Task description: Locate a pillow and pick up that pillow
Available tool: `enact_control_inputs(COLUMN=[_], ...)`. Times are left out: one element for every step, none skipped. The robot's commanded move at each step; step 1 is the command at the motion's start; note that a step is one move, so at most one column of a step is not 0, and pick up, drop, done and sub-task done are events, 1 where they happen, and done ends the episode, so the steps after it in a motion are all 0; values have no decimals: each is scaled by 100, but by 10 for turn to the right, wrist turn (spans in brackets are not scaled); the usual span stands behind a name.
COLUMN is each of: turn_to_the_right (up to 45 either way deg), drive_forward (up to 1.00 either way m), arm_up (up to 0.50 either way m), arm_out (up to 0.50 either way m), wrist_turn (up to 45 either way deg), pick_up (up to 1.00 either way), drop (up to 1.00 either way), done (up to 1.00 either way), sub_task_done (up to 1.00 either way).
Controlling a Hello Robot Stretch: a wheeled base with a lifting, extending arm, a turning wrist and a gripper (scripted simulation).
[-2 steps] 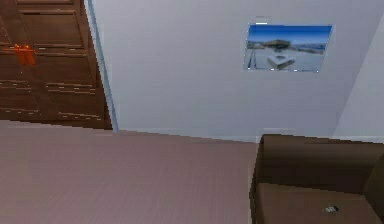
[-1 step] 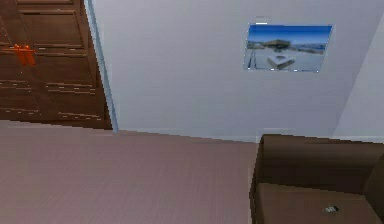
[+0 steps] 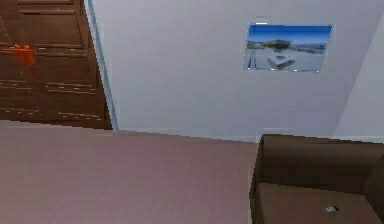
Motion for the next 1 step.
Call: enact_control_inputs(turn_to_the_right=[0], drive_forward=[0], arm_up=[0], arm_out=[0], wrist_turn=[450], pick_up=[0], drop=[0], done=[0], sub_task_done=[0])
